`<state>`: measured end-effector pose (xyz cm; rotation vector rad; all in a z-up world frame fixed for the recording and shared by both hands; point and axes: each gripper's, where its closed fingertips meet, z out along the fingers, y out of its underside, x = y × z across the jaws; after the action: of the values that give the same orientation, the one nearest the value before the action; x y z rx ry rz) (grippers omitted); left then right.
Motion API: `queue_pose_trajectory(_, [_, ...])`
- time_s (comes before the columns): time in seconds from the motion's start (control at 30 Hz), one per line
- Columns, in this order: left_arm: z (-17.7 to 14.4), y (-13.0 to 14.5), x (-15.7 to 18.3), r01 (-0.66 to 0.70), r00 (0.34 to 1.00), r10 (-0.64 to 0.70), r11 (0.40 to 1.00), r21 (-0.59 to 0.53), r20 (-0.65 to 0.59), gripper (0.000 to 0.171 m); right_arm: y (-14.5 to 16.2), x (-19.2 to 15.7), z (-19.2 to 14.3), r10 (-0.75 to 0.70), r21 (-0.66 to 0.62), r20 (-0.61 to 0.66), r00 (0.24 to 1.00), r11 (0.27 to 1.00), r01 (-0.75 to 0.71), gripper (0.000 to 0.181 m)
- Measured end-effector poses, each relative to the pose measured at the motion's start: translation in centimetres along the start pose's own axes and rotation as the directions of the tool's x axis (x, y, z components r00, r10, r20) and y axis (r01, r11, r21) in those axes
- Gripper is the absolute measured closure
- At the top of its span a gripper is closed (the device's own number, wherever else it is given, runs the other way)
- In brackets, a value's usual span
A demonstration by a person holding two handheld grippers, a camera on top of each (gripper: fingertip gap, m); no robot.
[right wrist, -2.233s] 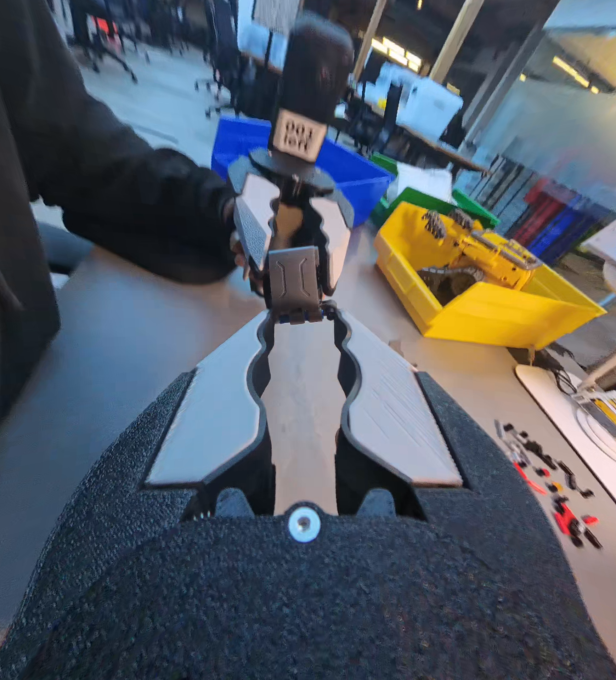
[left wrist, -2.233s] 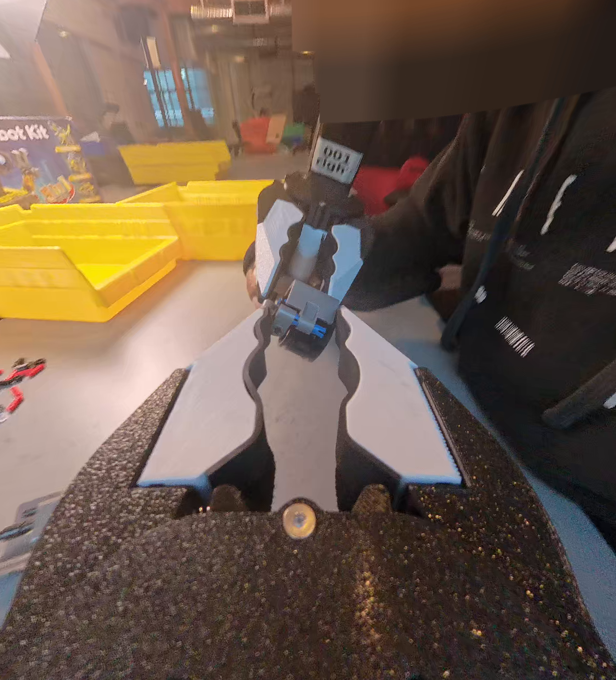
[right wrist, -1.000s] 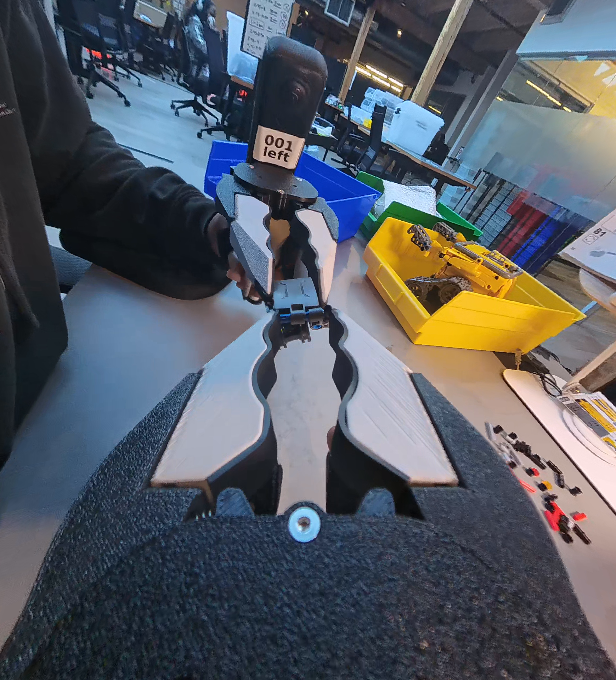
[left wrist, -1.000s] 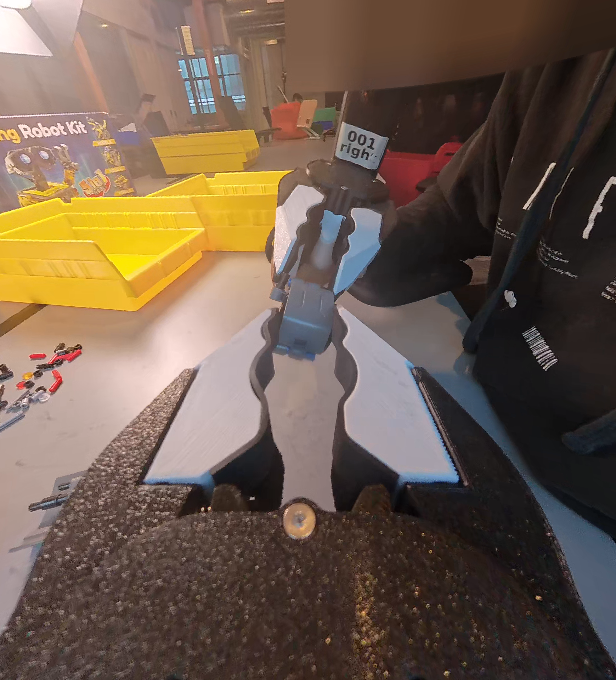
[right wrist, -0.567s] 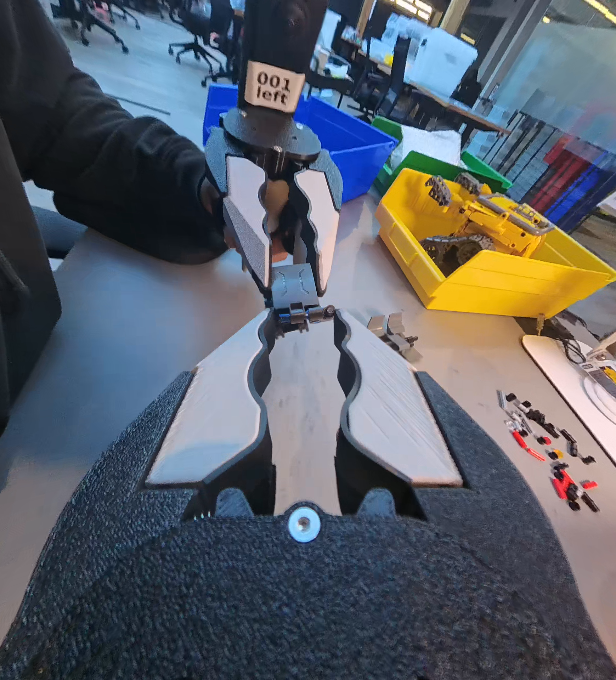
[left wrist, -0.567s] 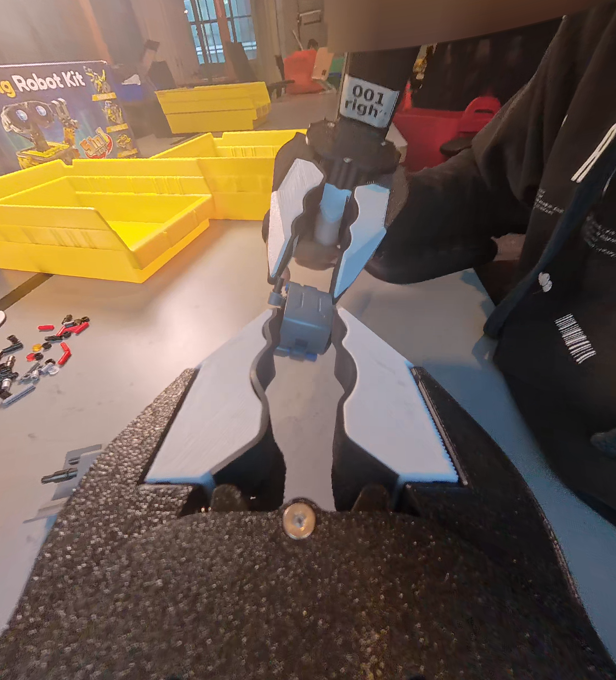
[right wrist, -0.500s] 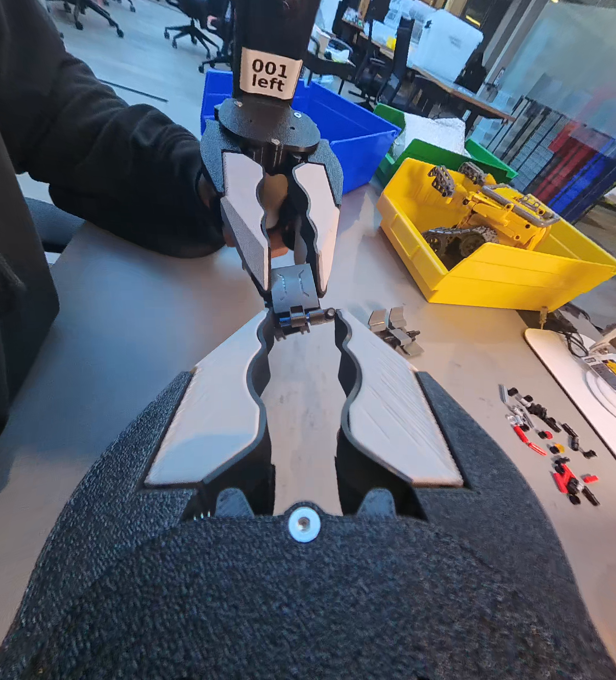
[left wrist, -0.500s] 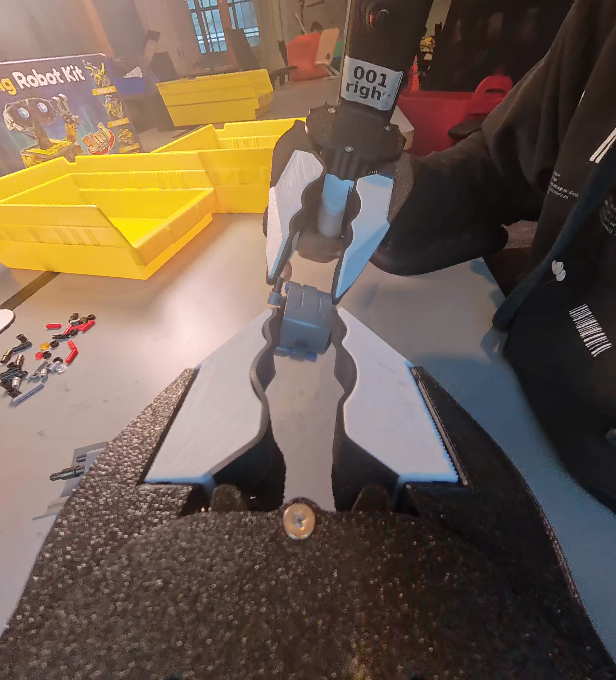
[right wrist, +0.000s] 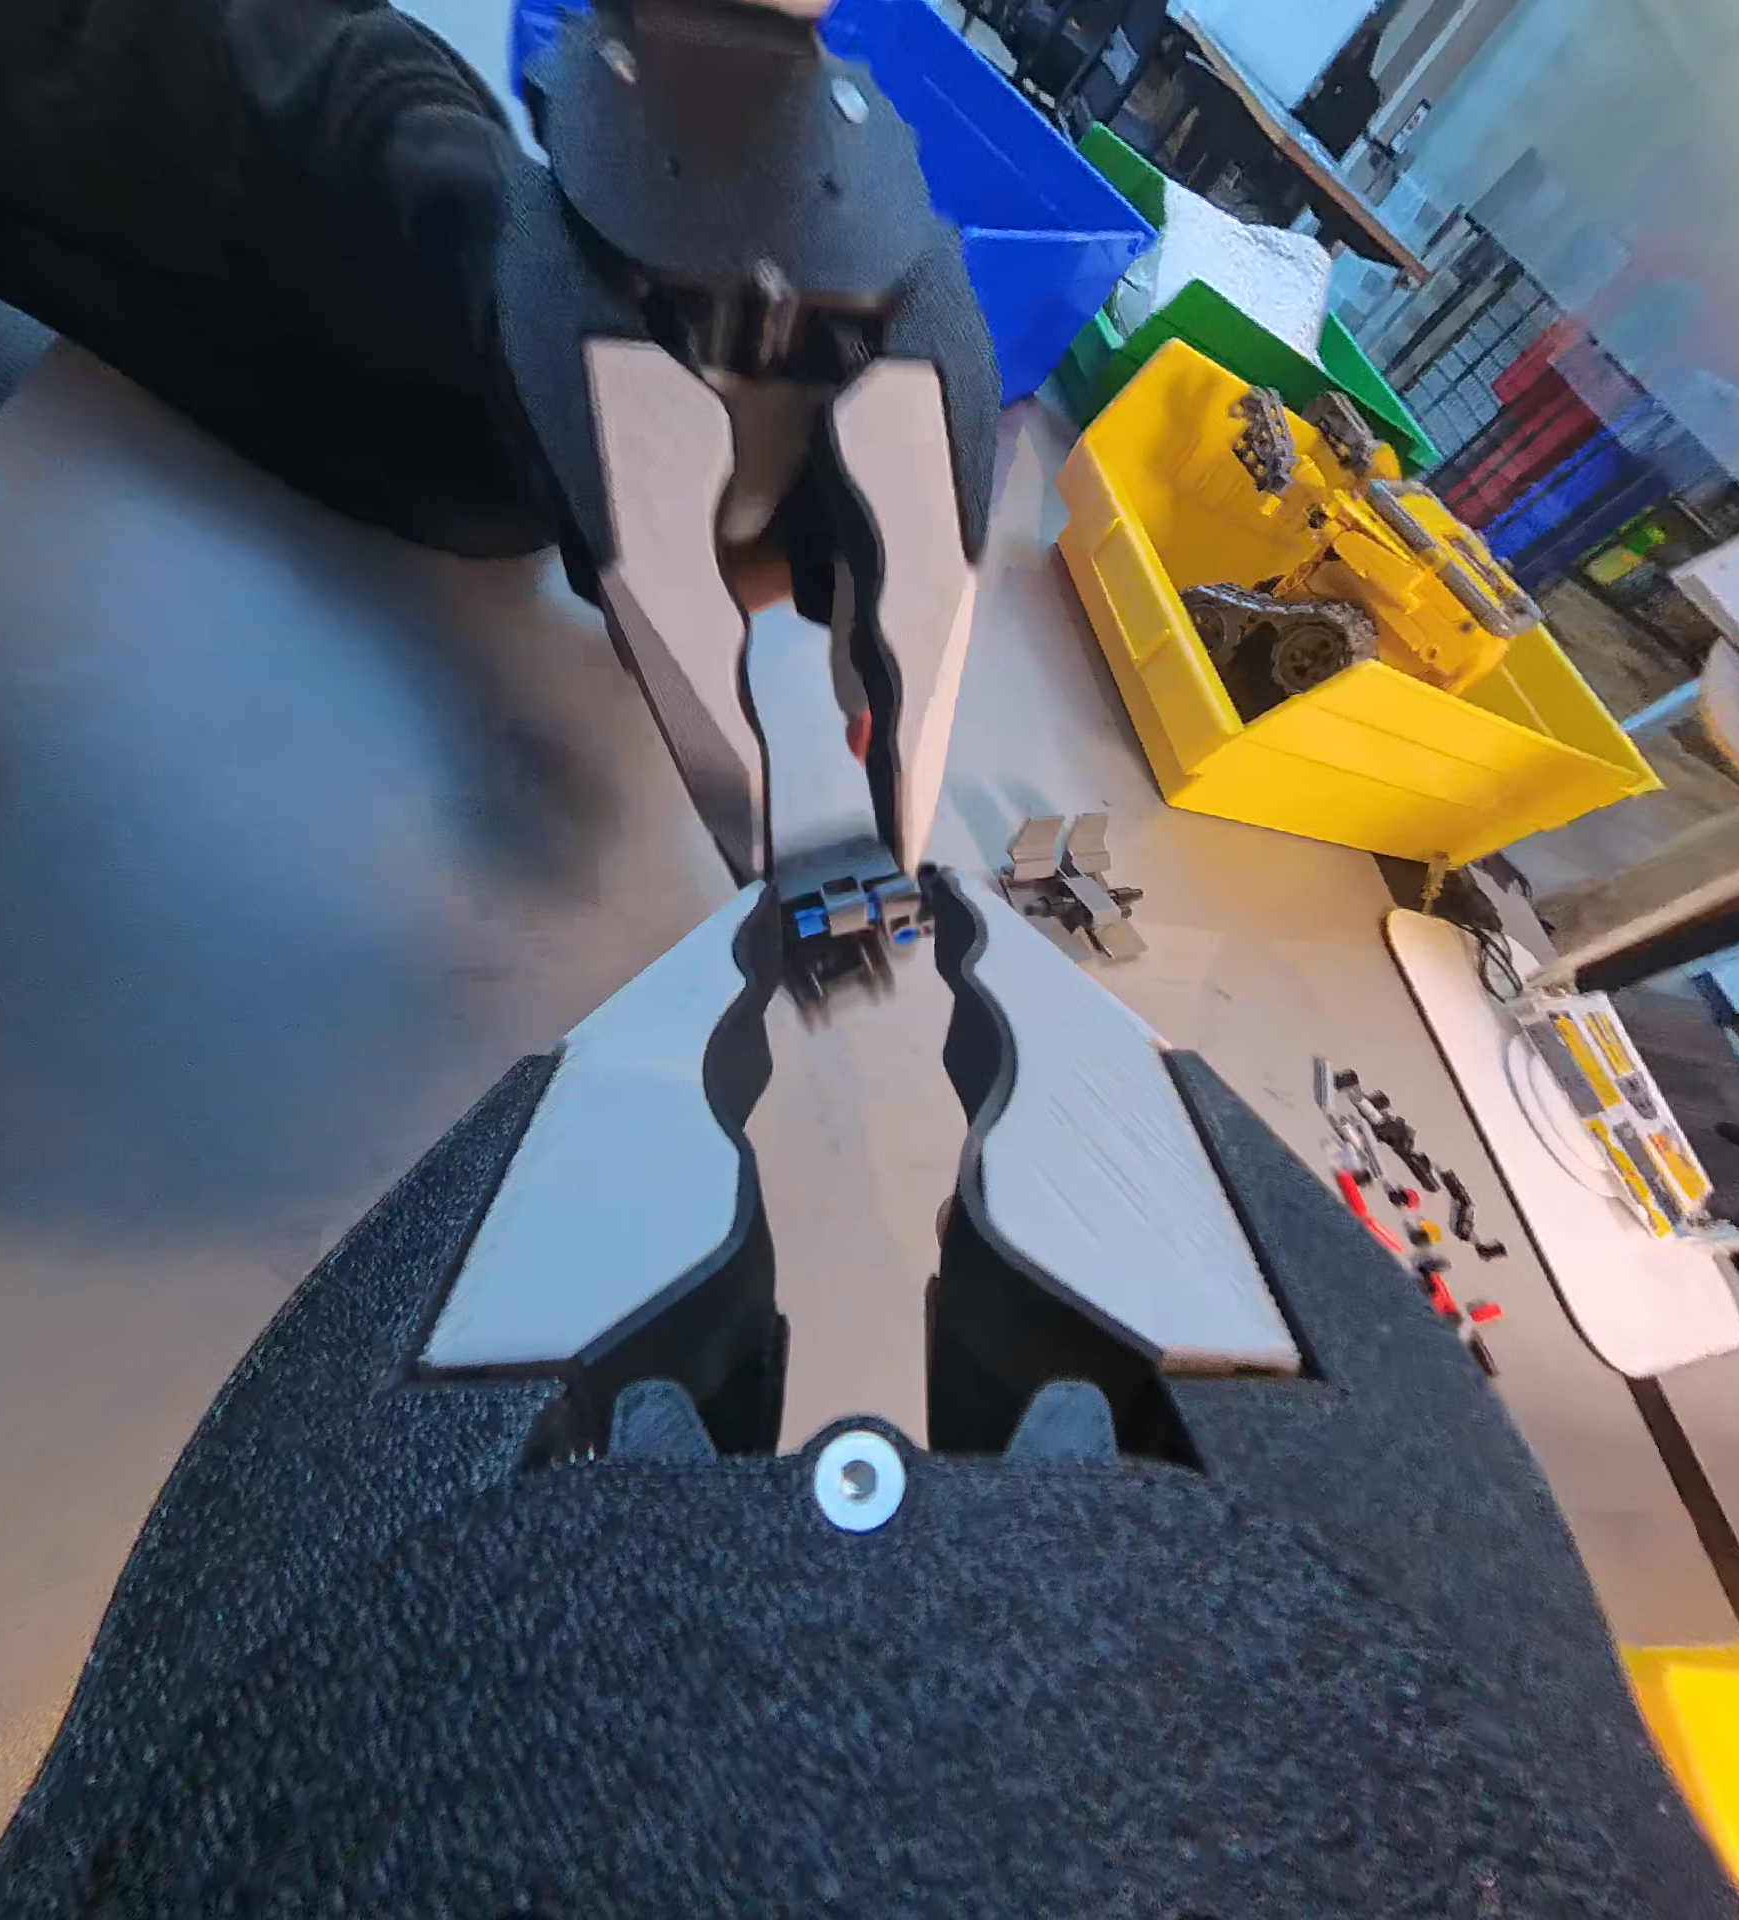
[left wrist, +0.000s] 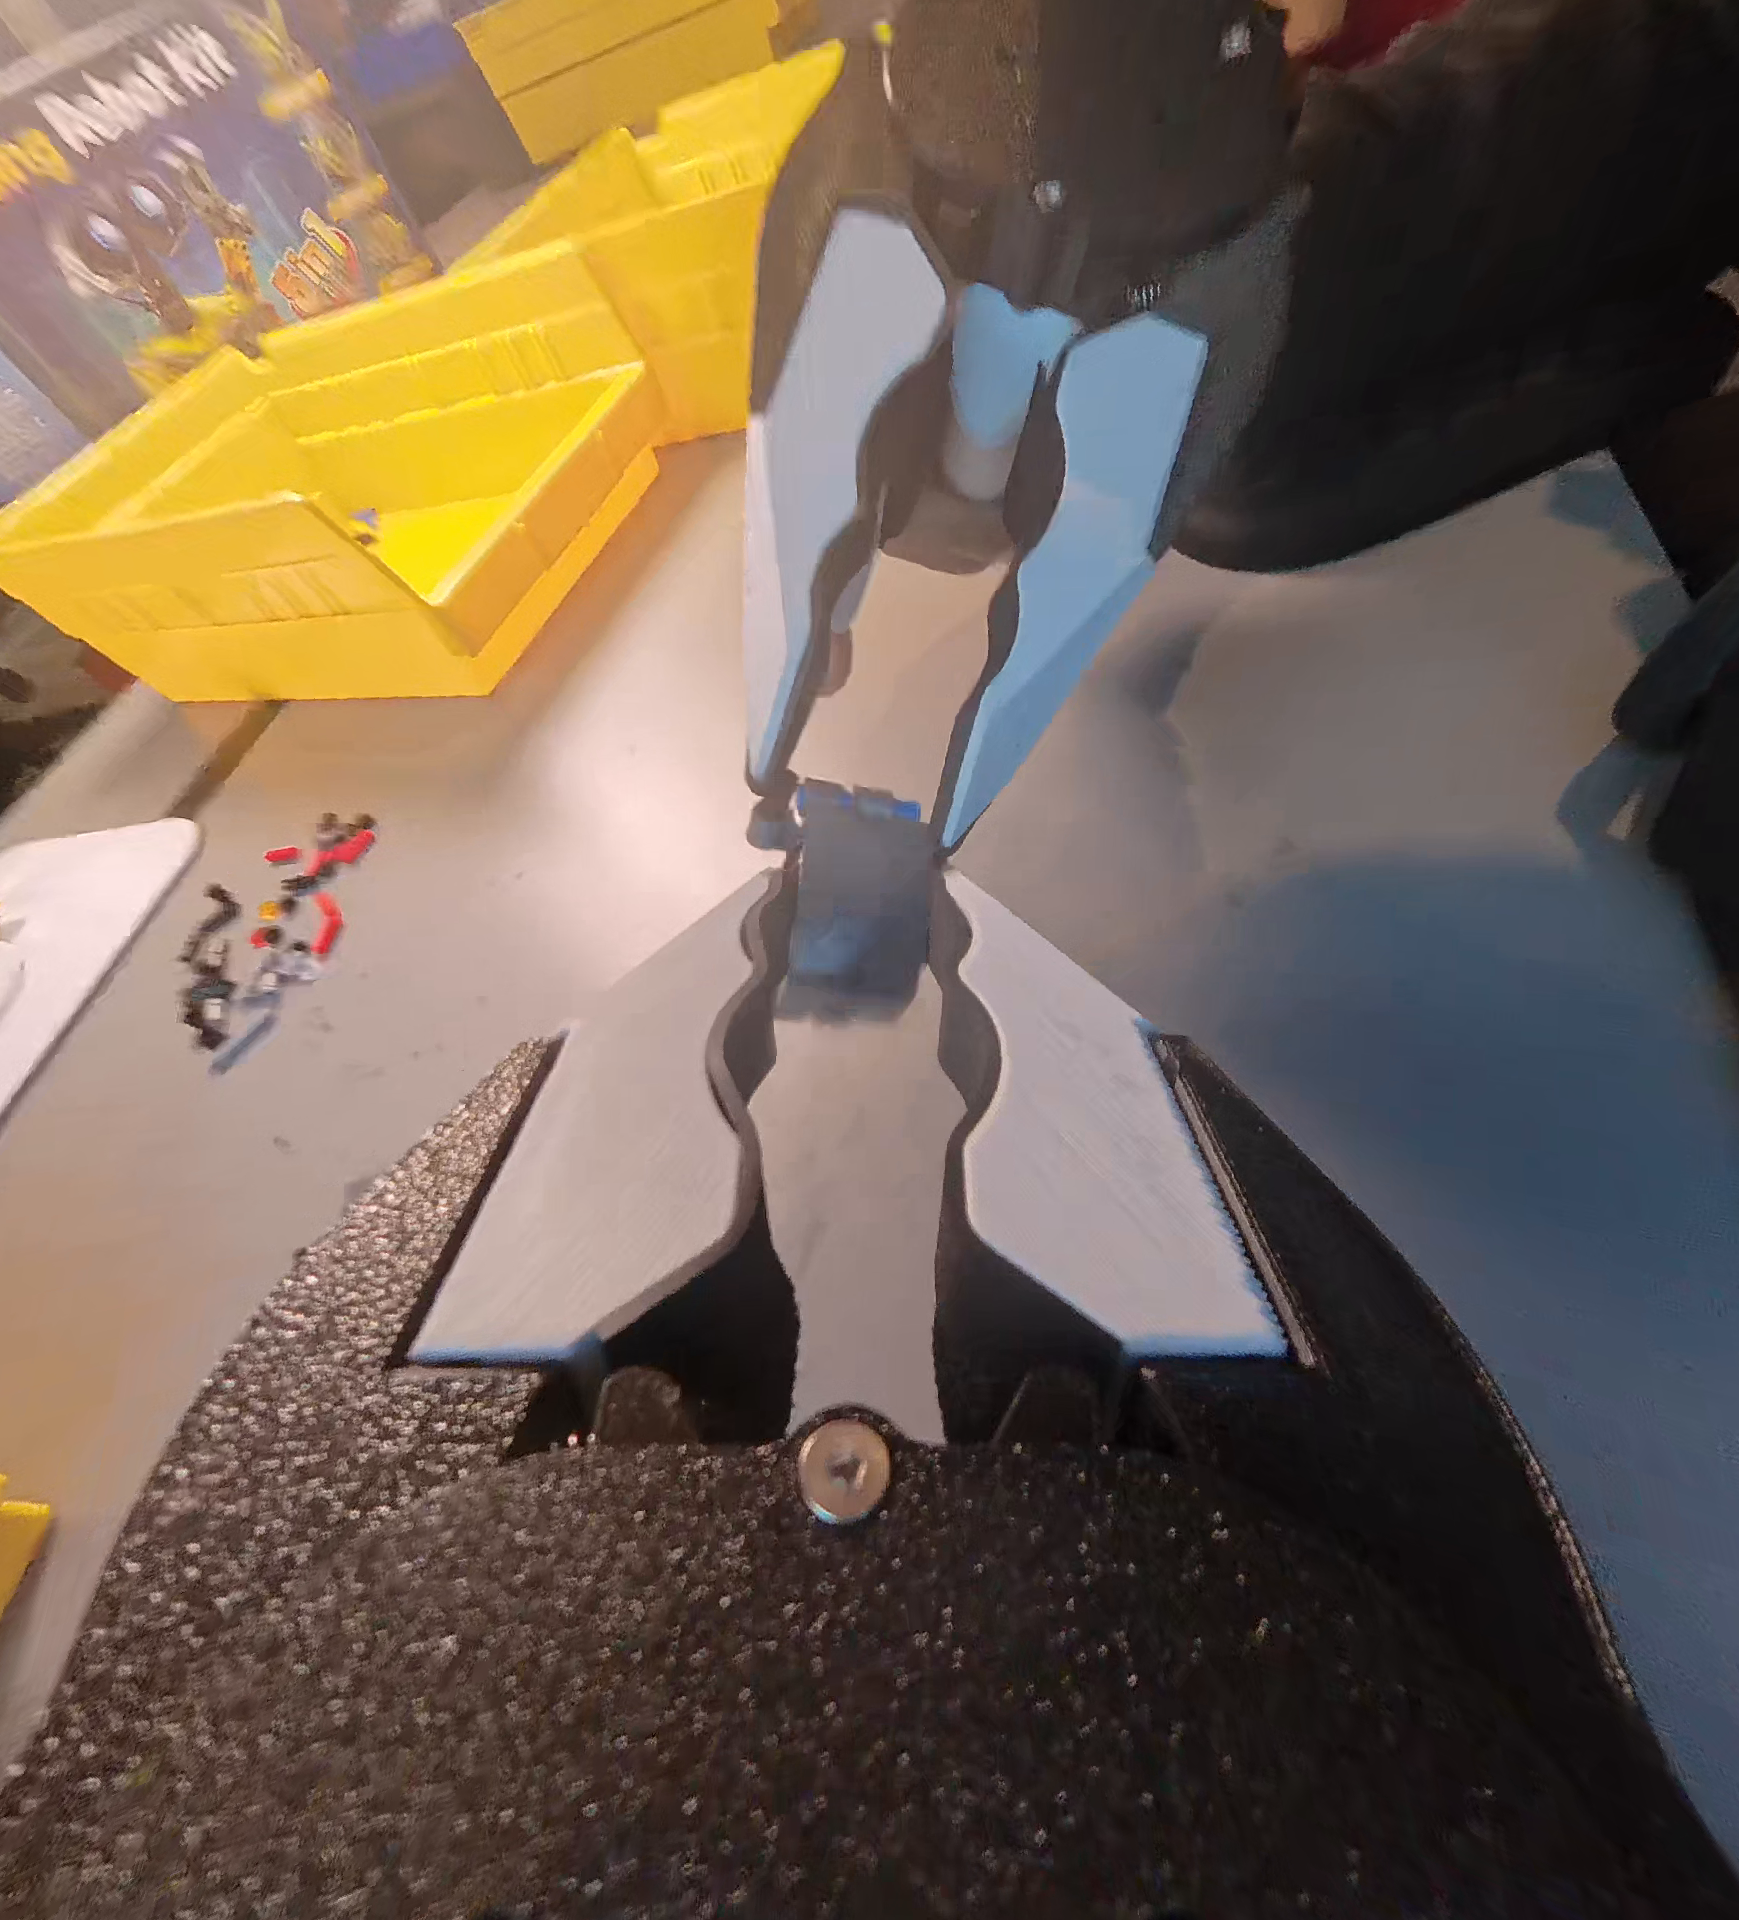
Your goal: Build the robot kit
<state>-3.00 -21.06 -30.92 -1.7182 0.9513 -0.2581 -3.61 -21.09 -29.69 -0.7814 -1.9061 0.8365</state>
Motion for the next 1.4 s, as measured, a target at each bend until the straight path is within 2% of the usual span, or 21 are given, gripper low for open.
queue_pose_trajectory(0.03, [0.5,0.5,0.4,0.002,1.000,-0.003,1.000,-0.028,-0.016,0.147,-0.3,-0.9,0.4,-0.032,-0.004,0.022,0.999,0.999,0.032,0.162])
queue_pose_trajectory(0.07, [0.5,0.9,-0.2,-0.032,0.999,0.034,0.998,-0.049,0.041,0.148,-0.1,-0.7,0.5,-0.120,-0.032,-0.018,0.993,0.992,0.120,0.178])
queue_pose_trajectory(0.1, [0.0,0.3,-1.4,-0.063,0.992,0.064,0.998,-0.017,0.113,0.149,-0.5,-0.2,0.2,-0.128,0.002,-0.058,0.990,0.992,0.128,0.181])
queue_pose_trajectory(0.17, [-0.3,-0.3,-1.6,0.010,0.997,-0.012,1.000,0.021,0.077,0.148,-0.6,0.8,-0.4,-0.064,0.001,-0.043,0.997,0.998,0.064,0.181])
queue_pose_trajectory(0.27, [-0.2,-0.3,-1.3,0.009,0.998,-0.010,1.000,0.016,0.061,0.148,-0.5,0.4,-0.6,-0.019,0.038,-0.016,1.000,0.999,0.019,0.181])
queue_pose_trajectory(0.3, [-0.1,-0.2,-1.1,0.015,0.999,-0.016,1.000,0.010,0.052,0.148,-0.5,0.5,-0.8,0.002,0.058,-0.019,1.000,0.998,-0.001,0.179])
queue_pose_trajectory(0.4, [0.2,0.6,-0.7,0.017,1.000,-0.016,0.999,-0.031,0.024,0.148,-0.6,1.0,-1.3,0.136,0.088,0.035,0.990,0.986,-0.139,0.156])
queue_pose_trajectory(0.47, [0.6,1.0,0.0,0.016,1.000,-0.017,0.998,-0.056,-0.013,0.148,0.1,0.8,-1.0,0.199,0.066,0.085,0.976,0.977,-0.205,0.143])
queue_pose_trajectory(0.53, [0.8,1.1,0.8,0.006,0.999,-0.009,0.998,-0.069,-0.045,0.148,1.1,-0.1,-0.5,0.199,0.024,0.124,0.972,0.979,-0.204,0.139])
queue_pose_trajectory(0.67, [1.4,2.0,2.1,-0.001,0.994,-0.012,0.992,-0.123,-0.106,0.148,2.5,-2.4,0.5,0.138,-0.050,0.202,0.970,0.990,-0.130,0.141])
queue_pose_trajectory(0.97, [1.3,2.3,2.3,0.031,0.991,-0.049,0.990,-0.138,-0.128,0.149,3.6,-2.9,0.8,0.183,-0.089,0.243,0.952,0.982,-0.166,0.143])
queue_pose_trajectory(1.0, [1.2,2.3,2.4,0.039,0.989,-0.057,0.990,-0.135,-0.136,0.150,3.8,-3.0,0.9,0.177,-0.100,0.246,0.953,0.983,-0.157,0.145])
queue_pose_trajectory(1.03, [1.1,2.1,2.3,0.046,0.989,-0.062,0.992,-0.117,-0.137,0.163,4.1,-3.2,0.9,0.168,-0.114,0.252,0.953,0.983,-0.143,0.145])
queue_pose_trajectory(1.07, [1.0,1.8,2.2,0.054,0.988,-0.067,0.994,-0.097,-0.137,0.168,4.3,-3.2,0.8,0.167,-0.122,0.252,0.953,0.983,-0.140,0.145])
queue_pose_trajectory(1.1, [0.8,1.5,2.2,0.064,0.986,-0.075,0.995,-0.083,-0.149,0.164,4.5,-3.1,0.8,0.172,-0.129,0.245,0.954,0.981,-0.144,0.145])
queue_pose_trajectory(1.17, [0.8,1.8,2.3,0.077,0.983,-0.092,0.992,-0.095,-0.160,0.144,4.9,-2.7,0.6,0.183,-0.141,0.236,0.954,0.978,-0.153,0.146])
queue_pose_trajectory(1.27, [0.9,2.6,1.8,0.081,0.986,-0.098,0.989,-0.121,-0.137,0.129,5.0,-2.0,0.3,0.230,-0.120,0.232,0.945,0.971,-0.206,0.146])
queue_pose_trajectory(1.4, [1.7,2.8,1.6,0.065,0.990,-0.080,0.989,-0.131,-0.118,0.114,1.8,-1.4,-0.7,0.270,0.072,0.286,0.919,0.951,-0.302,0.145])
